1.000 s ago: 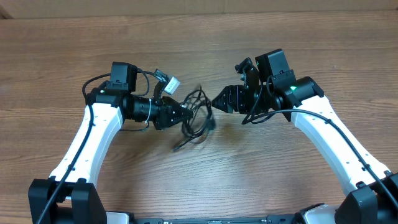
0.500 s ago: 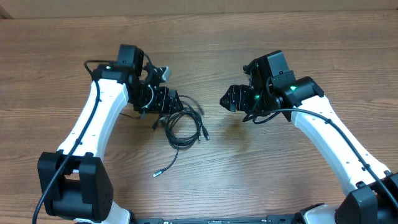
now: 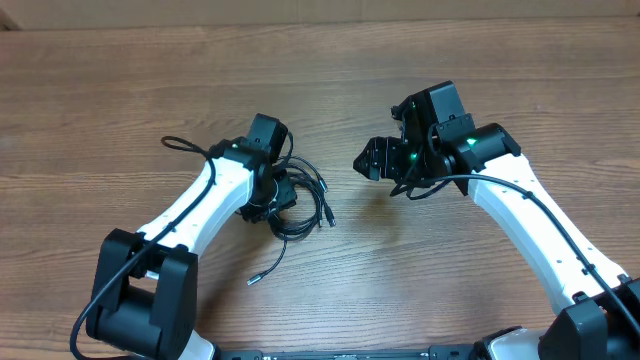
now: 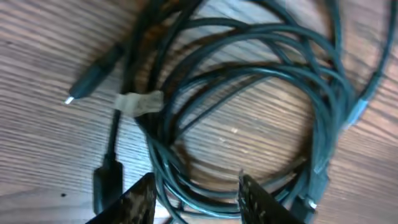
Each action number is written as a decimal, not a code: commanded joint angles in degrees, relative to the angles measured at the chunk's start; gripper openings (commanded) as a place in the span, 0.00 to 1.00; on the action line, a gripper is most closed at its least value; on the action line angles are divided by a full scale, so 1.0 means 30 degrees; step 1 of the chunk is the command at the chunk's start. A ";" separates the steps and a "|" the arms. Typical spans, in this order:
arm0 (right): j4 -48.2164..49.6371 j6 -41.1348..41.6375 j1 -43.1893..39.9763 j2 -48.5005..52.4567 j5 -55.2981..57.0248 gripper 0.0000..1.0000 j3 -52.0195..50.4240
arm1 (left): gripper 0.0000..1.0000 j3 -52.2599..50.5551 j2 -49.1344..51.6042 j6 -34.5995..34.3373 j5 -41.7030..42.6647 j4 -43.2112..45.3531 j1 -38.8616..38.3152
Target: Untangle cables
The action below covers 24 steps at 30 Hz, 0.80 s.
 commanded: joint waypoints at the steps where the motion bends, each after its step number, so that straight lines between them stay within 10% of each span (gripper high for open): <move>1: 0.0029 0.0007 -0.0044 -0.0029 0.0364 0.76 0.0029 | 0.40 -0.0918 -0.0051 -0.1107 -0.1676 0.0838 0.0000; 20: 0.0051 0.0007 -0.0044 -0.0029 0.0364 0.76 0.0022 | 0.22 -0.1144 0.1530 -0.1290 -0.3067 0.2259 0.0976; 24: 0.0051 0.0007 -0.0044 -0.0029 0.0357 0.76 0.0022 | 0.04 -0.1115 0.1654 -0.0721 -0.2623 0.2324 0.1355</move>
